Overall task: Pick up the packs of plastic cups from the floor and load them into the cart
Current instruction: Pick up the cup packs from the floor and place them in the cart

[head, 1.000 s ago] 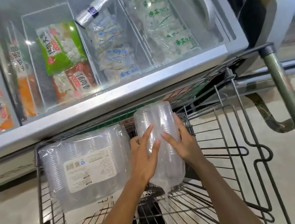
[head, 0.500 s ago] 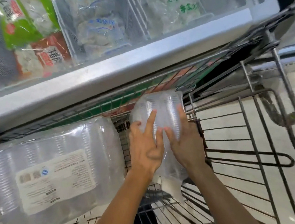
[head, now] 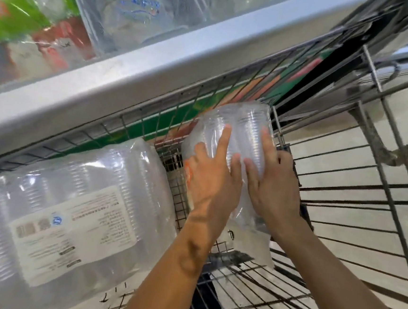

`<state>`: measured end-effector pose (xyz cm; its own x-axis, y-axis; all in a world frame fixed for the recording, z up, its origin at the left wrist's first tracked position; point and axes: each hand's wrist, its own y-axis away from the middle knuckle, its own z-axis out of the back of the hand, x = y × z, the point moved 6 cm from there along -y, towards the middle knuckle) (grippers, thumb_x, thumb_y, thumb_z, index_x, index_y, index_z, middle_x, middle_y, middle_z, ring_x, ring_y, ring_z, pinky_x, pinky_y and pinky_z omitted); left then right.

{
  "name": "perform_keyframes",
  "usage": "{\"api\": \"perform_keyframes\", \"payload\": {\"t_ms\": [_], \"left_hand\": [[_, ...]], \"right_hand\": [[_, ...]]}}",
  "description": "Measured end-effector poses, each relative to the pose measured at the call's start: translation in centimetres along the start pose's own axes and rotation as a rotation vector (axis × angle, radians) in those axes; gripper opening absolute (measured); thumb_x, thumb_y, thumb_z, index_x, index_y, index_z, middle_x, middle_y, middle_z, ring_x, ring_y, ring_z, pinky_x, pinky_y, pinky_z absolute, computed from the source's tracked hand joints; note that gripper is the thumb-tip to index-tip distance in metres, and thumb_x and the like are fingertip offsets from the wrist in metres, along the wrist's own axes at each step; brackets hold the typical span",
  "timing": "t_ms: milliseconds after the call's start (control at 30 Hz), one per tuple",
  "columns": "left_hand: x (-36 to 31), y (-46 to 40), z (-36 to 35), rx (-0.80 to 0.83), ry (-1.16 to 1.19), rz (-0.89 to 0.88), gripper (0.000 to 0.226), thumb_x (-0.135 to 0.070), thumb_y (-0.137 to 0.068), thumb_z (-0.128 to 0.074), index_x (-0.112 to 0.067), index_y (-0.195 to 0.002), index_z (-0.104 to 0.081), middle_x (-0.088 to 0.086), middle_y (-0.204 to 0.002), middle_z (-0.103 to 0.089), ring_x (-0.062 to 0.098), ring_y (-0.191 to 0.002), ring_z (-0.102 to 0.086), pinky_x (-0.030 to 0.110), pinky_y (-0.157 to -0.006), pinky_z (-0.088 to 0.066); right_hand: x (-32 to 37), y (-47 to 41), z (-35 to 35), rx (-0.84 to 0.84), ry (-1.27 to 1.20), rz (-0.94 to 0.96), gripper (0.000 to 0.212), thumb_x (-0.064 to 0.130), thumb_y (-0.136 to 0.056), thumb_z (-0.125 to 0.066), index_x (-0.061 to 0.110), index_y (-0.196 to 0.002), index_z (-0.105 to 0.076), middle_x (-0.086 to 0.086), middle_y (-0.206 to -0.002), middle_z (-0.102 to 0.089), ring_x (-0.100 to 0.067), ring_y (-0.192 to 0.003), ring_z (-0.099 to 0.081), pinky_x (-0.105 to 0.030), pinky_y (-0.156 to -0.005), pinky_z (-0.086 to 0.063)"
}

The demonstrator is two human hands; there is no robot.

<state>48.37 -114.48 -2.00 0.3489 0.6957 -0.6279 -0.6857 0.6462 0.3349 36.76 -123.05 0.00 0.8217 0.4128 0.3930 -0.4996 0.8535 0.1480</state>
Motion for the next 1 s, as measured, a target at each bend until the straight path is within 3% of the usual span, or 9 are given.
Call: {"api": "perform_keyframes", "payload": {"t_ms": [133,233,367,500,667,767,1000], "left_hand": [[-0.9,1.5,3.0,0.062,0.073,-0.092,0.057,-0.056,-0.106,-0.036,-0.053,-0.159,-0.015,0.014,-0.160,-0.025,0.034,-0.141,-0.038,0.054,-0.112,-0.042],[-2.6,4.3,8.4,-0.002,0.083,-0.208,0.057,-0.054,-0.107,-0.039,-0.042,-0.162,-0.025,0.013,-0.163,-0.027,0.030,-0.148,-0.033,0.051,-0.117,-0.039],[-4.8,8.5,17.4,-0.101,-0.056,-0.222,0.061,-0.057,-0.106,-0.039,-0.041,-0.163,-0.021,0.018,-0.163,-0.029,0.036,-0.148,-0.032,0.053,-0.117,-0.036],[-6.3,14.0,26.2,-0.246,-0.251,-0.208,0.068,-0.064,-0.100,-0.036,-0.035,-0.161,-0.031,0.021,-0.159,-0.037,0.043,-0.140,-0.039,0.058,-0.112,-0.038],[-5.7,21.1,34.7,-0.461,-0.369,-0.083,0.072,-0.072,-0.097,-0.040,-0.035,-0.159,-0.038,0.020,-0.159,-0.039,0.044,-0.141,-0.038,0.058,-0.112,-0.035],[-4.7,25.7,38.2,-0.599,-0.372,0.003,0.073,-0.075,-0.095,-0.042,-0.036,-0.156,-0.041,0.019,-0.158,-0.040,0.043,-0.141,-0.037,0.060,-0.113,-0.033],[2.5,39.4,43.7,-0.821,-0.394,0.298,0.080,-0.080,-0.091,-0.040,-0.033,-0.154,-0.045,0.022,-0.156,-0.041,0.044,-0.139,-0.040,0.062,-0.111,-0.035]], "right_hand": [[0.9,2.6,2.7,-0.006,0.018,0.047,0.060,0.045,-0.105,-0.048,0.019,-0.158,-0.036,-0.017,-0.123,-0.050,-0.029,-0.094,-0.057,-0.039,-0.074,-0.055],[2.2,4.5,6.4,0.016,0.001,0.034,0.057,0.050,-0.105,-0.045,0.022,-0.155,-0.043,-0.016,-0.124,-0.051,-0.032,-0.098,-0.060,-0.041,-0.078,-0.057],[6.6,7.1,13.3,0.025,0.099,0.035,0.063,0.059,-0.103,-0.041,0.025,-0.156,-0.040,-0.020,-0.136,-0.049,-0.038,-0.113,-0.058,-0.043,-0.089,-0.054],[12.8,8.9,20.5,-0.056,0.070,0.146,0.075,0.070,-0.099,-0.038,0.023,-0.157,-0.039,-0.019,-0.127,-0.051,-0.039,-0.109,-0.055,-0.045,-0.086,-0.053],[20.8,10.7,25.3,-0.087,0.081,0.369,0.093,0.085,-0.086,-0.033,0.025,-0.156,-0.041,-0.025,-0.130,-0.050,-0.044,-0.117,-0.052,-0.052,-0.097,-0.050],[25.7,13.2,25.8,-0.054,0.098,0.518,0.088,0.085,-0.087,-0.037,0.029,-0.155,-0.042,-0.023,-0.143,-0.047,-0.041,-0.129,-0.049,-0.051,-0.103,-0.046],[36.4,24.6,24.2,0.022,0.115,0.909,0.083,0.085,-0.086,-0.035,0.033,-0.150,-0.047,-0.023,-0.146,-0.047,-0.042,-0.131,-0.047,-0.055,-0.105,-0.042]]}}
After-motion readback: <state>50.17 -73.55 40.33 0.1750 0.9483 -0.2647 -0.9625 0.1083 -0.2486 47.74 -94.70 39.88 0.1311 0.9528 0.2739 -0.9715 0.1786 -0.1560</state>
